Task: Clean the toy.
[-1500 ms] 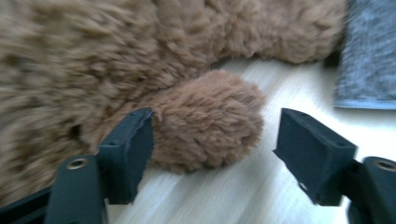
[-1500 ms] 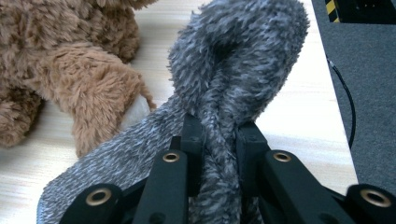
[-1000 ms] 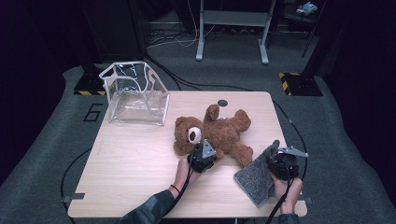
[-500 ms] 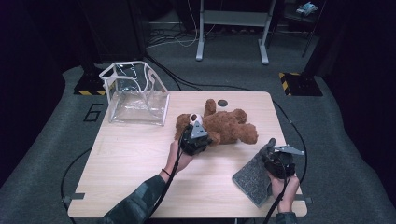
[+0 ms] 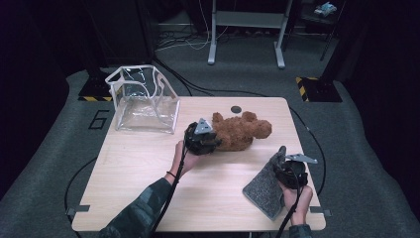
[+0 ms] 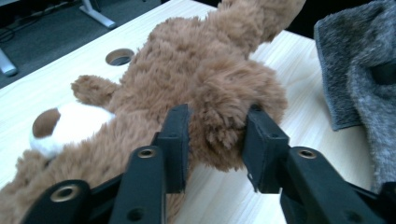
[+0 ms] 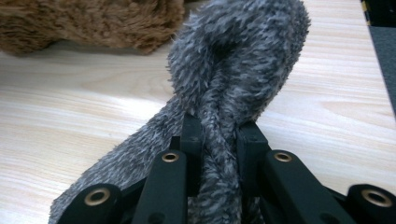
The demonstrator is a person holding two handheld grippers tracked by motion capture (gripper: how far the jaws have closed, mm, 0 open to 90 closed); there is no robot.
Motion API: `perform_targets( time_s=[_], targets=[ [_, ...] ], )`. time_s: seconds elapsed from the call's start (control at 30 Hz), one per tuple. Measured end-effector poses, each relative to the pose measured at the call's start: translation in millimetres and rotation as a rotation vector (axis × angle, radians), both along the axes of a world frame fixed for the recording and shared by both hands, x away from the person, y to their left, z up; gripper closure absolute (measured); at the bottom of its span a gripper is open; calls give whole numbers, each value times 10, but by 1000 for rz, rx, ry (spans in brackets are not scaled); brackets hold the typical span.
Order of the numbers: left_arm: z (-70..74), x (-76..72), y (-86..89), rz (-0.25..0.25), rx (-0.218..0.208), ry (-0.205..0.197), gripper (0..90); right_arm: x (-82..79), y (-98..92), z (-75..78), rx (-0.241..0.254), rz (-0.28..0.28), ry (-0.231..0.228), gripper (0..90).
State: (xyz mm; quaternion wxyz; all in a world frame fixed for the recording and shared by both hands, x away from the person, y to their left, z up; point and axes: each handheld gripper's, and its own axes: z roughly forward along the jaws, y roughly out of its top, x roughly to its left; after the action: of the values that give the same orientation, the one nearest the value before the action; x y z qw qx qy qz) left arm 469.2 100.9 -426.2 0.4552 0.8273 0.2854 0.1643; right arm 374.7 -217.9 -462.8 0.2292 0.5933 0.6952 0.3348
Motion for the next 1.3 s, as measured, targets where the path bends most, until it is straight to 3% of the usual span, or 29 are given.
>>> perform_targets(
  time_s=[0.07,0.13,0.2,0.27,0.37,0.53,0.7,1.0,1.2,1.3],
  targets=[
    [-13,-1,0,26,15,1,502,3,21,5,0,9,-1,767],
    [-39,-13,3,40,15,-6,478,6,43,10,2,18,-4,767],
    [-74,-25,9,68,58,-34,432,11,65,17,0,27,-4,767],
    [-135,-32,46,93,65,-25,404,24,94,19,6,36,-10,767],
    [-180,-54,111,111,58,-39,401,54,146,29,2,50,-19,768],
    [-204,-121,237,192,111,-82,376,168,318,74,-6,81,-35,767],
    [-313,-55,358,243,159,-59,367,312,545,142,-41,115,-55,768],
    [-452,38,457,201,181,-46,611,688,1052,376,-92,192,-101,768],
    [-476,89,495,180,171,-22,635,908,1445,450,-135,272,-100,768],
    [-476,112,513,165,181,-10,639,995,1573,397,-168,272,-63,768]
  ],
)
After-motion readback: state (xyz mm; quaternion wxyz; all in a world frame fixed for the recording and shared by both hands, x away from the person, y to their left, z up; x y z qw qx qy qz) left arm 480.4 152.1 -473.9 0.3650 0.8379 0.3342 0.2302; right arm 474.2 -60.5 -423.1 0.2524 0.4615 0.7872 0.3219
